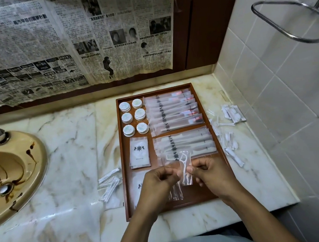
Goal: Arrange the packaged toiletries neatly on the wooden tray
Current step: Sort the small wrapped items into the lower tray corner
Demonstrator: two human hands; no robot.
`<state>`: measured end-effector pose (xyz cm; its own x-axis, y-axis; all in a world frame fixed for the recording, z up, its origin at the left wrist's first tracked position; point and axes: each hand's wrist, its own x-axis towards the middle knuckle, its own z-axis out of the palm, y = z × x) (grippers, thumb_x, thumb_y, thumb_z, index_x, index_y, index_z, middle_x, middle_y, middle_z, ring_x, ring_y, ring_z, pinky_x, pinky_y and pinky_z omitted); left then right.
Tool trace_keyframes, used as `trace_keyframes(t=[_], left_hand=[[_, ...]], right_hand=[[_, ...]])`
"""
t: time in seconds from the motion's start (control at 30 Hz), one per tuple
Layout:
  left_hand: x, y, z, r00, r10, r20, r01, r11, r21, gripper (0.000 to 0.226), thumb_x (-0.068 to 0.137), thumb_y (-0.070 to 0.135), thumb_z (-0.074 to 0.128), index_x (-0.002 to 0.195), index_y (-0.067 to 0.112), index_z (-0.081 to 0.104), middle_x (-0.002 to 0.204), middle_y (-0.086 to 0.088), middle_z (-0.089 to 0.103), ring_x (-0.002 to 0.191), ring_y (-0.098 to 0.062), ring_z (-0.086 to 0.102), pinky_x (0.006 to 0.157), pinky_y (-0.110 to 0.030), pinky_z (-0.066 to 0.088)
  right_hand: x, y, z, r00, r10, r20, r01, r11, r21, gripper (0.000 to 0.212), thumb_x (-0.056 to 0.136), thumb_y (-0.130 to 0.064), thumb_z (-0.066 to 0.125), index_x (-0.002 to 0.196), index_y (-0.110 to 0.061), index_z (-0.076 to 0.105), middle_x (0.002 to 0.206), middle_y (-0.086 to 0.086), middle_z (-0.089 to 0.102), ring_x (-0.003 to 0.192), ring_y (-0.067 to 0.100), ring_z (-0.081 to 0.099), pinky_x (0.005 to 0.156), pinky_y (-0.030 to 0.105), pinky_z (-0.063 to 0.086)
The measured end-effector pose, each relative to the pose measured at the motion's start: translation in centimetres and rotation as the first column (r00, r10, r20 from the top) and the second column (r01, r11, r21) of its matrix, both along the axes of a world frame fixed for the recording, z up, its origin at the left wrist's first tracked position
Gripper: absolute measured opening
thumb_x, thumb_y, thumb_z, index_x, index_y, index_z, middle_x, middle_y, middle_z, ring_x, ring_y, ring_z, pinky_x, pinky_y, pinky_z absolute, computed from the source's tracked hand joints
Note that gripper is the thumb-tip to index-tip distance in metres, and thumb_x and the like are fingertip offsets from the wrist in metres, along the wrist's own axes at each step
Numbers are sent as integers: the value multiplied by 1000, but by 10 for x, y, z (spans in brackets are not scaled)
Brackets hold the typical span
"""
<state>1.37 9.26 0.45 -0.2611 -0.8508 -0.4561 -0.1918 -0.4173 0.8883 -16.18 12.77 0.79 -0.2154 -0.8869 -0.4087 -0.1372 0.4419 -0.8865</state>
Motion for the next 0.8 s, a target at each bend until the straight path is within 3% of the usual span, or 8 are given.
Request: trace_keyframes(t=[0.1,0.17,0.3,0.43,0.53,0.63,0.73,0.8], left_hand=[[0,-7,-1,997,-4,-76,6,1000,19,13,88,23,79,98,15,80,96,-3,79,90,-9,72,83,-19,53],[-2,-12,-1,997,21,-76,-20,1000,11,15,87,23,80,98,14,79,96,-5,79,89,-9,72,81,-18,53],[-5,-21,-5,999,40,32,-39,999,-16,5,86,17,81,84,13,80,80,-2,78,74,-6,70,68,-17,51],[-5,-24,-13,992,12,127,-6,999,-53,5,85,18,82,81,15,80,78,-4,77,76,-17,72,74,-32,57],[-2,-24,-20,952,-8,306,68,980,-187,7,86,19,80,81,24,79,78,7,75,77,-11,70,73,-29,57],[8,-23,-29,793,8,609,280,883,-377,8,85,30,78,92,33,78,92,15,65,91,-9,62,85,-37,52],[16,-17,-32,584,-28,811,519,781,-347,23,88,39,70,111,40,73,113,13,57,112,-16,49,100,-40,37],[18,-12,-31,502,-42,864,590,747,-306,32,88,42,68,121,42,69,122,10,52,119,-19,42,99,-40,30]], right_hand=[[-1,1,-1,996,80,-50,-79,997,26,13,91,-22,73,78,-24,76,53,-3,58,52,10,51,59,30,46],[2,4,0,991,117,-58,-114,992,44,13,91,-24,73,79,-22,75,53,-4,58,52,9,50,59,29,46],[3,8,-3,994,71,-81,-65,995,71,8,88,-25,77,81,-21,76,55,-7,63,50,5,52,59,27,48],[0,8,-17,993,-32,-115,50,986,157,13,79,-28,84,75,-19,75,61,3,71,51,11,58,56,31,49],[-2,8,-30,980,-51,-194,95,970,226,15,78,-29,84,76,-18,74,59,4,71,48,10,60,55,29,48],[-3,8,-40,965,-28,-261,95,964,247,15,80,-26,83,74,-17,74,61,-2,72,47,7,62,51,22,45],[1,7,-48,934,11,-356,77,970,232,18,83,-24,80,68,-17,73,62,-5,70,53,6,64,53,19,47],[3,6,-50,890,39,-454,70,973,220,18,83,-25,78,68,-16,73,66,-8,70,60,3,62,52,11,41]])
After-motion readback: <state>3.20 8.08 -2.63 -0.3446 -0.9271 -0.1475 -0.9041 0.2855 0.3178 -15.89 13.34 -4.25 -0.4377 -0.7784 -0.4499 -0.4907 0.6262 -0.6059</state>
